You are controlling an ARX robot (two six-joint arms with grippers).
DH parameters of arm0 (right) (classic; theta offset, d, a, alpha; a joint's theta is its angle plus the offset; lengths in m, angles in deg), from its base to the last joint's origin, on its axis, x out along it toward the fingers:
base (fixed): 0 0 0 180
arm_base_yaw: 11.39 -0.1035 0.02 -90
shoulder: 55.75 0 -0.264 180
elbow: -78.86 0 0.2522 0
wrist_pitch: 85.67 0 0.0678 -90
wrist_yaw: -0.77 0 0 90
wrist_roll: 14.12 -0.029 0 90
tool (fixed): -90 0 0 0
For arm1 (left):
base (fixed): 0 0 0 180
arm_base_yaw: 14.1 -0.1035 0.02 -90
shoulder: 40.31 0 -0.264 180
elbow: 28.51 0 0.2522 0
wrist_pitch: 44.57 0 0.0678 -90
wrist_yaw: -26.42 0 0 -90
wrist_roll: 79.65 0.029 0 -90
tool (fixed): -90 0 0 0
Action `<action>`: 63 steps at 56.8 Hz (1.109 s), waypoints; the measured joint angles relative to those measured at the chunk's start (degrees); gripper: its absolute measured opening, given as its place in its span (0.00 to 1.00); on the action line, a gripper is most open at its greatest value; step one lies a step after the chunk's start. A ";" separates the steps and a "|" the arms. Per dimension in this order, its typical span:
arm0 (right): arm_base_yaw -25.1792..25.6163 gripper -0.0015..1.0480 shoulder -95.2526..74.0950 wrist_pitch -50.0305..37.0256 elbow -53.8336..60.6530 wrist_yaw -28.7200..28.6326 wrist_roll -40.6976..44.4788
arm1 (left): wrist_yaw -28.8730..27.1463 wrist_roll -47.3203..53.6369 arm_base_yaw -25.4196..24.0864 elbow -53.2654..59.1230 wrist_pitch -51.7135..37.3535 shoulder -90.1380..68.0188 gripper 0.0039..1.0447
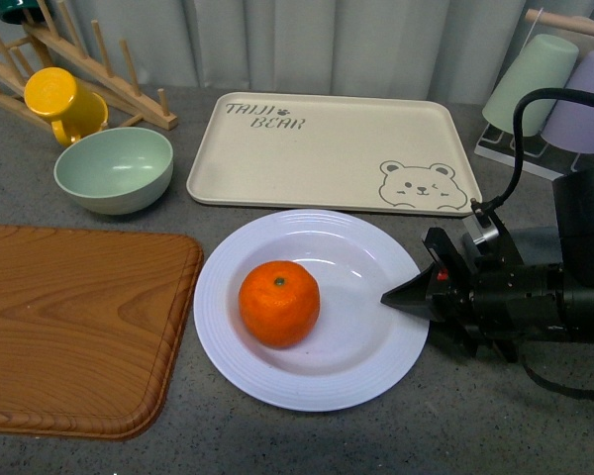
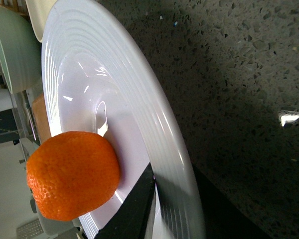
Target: Place orange and plate with both arms
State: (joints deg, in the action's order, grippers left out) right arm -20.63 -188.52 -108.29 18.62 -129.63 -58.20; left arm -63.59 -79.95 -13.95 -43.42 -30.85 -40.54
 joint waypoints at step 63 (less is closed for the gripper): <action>4.83 0.03 5.60 -0.72 -16.02 1.73 -9.33 | 0.00 0.00 0.00 0.00 0.00 0.00 0.94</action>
State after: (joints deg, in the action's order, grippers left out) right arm -15.80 -182.92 -109.02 2.60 -127.91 -67.53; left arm -63.59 -79.95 -13.95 -43.42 -30.85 -40.54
